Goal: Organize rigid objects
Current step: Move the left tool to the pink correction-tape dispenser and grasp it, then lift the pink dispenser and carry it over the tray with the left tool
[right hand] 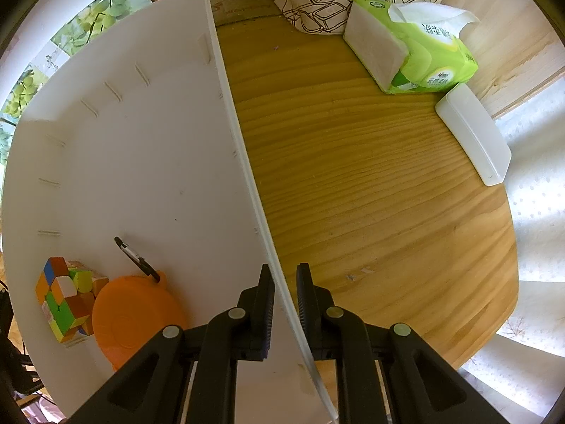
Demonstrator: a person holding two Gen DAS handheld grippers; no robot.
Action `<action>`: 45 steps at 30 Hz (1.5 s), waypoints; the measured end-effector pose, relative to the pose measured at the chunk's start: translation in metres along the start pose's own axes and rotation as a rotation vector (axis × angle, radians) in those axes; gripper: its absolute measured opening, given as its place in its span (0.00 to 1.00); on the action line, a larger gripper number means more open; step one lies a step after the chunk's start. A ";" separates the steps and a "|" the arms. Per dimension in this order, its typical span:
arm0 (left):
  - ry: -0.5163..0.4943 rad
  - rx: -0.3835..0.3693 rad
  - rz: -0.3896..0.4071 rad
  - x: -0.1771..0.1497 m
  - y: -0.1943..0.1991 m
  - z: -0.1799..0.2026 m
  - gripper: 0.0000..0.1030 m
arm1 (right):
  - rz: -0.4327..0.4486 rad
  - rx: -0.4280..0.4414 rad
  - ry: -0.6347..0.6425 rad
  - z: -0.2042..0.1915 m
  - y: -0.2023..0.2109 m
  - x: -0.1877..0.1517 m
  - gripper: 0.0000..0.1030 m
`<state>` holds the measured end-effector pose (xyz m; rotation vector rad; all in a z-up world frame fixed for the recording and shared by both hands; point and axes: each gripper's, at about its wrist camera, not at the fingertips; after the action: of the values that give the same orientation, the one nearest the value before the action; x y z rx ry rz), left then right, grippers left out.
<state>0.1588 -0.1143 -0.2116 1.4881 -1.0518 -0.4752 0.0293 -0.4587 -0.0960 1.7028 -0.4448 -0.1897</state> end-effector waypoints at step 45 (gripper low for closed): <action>0.714 0.085 0.010 -0.076 0.100 0.030 0.52 | -0.054 0.069 0.222 -0.013 -0.011 0.000 0.11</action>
<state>0.0627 -0.0596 -0.1456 1.5511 -0.5128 0.1212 0.0360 -0.4450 -0.1047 1.7811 -0.2429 -0.0236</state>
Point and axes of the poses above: each gripper's, at about its wrist camera, not at the fingertips, and y roughly against the way its jaws point, z to its right, x to its top, and after that the axes turned 14 degrees about x, right-handed
